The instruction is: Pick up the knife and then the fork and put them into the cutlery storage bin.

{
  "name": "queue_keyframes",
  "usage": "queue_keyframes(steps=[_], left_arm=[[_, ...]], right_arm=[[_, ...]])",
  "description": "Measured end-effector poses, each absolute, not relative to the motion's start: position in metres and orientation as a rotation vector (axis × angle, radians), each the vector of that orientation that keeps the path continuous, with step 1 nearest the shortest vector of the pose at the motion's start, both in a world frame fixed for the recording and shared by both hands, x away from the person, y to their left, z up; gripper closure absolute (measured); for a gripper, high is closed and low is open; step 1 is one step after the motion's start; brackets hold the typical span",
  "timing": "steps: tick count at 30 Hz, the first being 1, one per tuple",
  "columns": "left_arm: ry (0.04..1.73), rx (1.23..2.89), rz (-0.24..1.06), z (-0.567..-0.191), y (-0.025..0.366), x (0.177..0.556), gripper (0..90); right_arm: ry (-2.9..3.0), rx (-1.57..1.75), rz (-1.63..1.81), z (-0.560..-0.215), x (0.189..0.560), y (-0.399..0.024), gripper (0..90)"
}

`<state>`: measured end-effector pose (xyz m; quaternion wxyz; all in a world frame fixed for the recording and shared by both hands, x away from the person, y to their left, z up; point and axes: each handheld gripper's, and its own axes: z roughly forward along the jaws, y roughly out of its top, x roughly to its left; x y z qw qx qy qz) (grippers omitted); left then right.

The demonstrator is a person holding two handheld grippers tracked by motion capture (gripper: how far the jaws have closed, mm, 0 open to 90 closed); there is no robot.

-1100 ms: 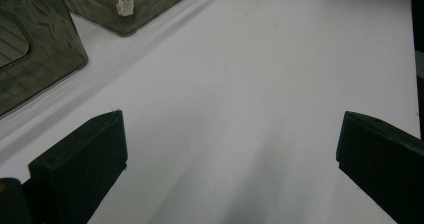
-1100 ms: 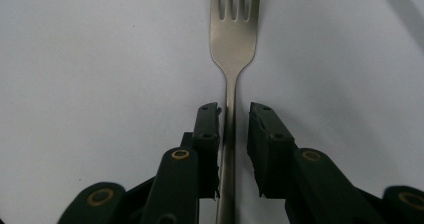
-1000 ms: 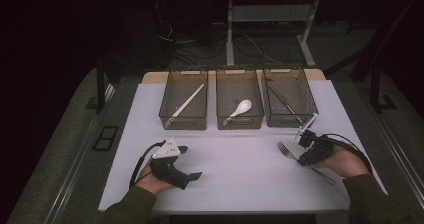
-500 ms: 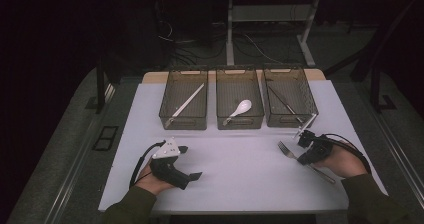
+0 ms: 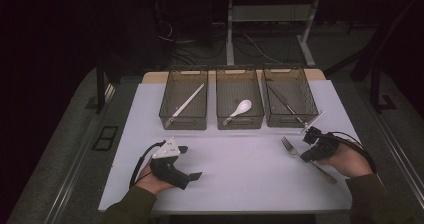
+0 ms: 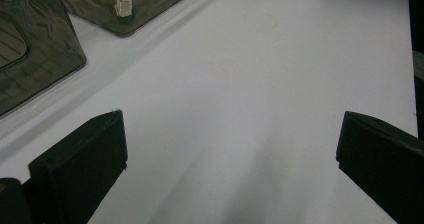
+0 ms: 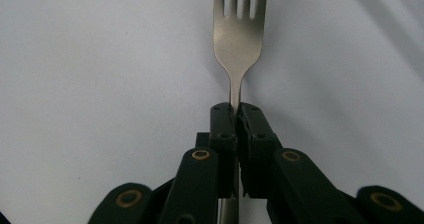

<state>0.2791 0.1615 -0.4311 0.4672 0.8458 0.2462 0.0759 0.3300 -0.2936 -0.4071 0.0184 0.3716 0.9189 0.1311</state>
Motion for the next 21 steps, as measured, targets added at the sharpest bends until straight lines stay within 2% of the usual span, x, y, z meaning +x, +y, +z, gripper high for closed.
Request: queue_keyframes(steps=[11,21], left_arm=[[0.603,2.075,0.183,-0.431,0.162,0.28,0.0],[0.608,2.067,0.179,-0.431,0.161,0.28,0.0]], right_arm=[[2.762,1.195,0.502,-0.363,0.35,-0.301,85.3],[2.661,1.307,0.572,-0.316,0.412,-0.305,85.3]])
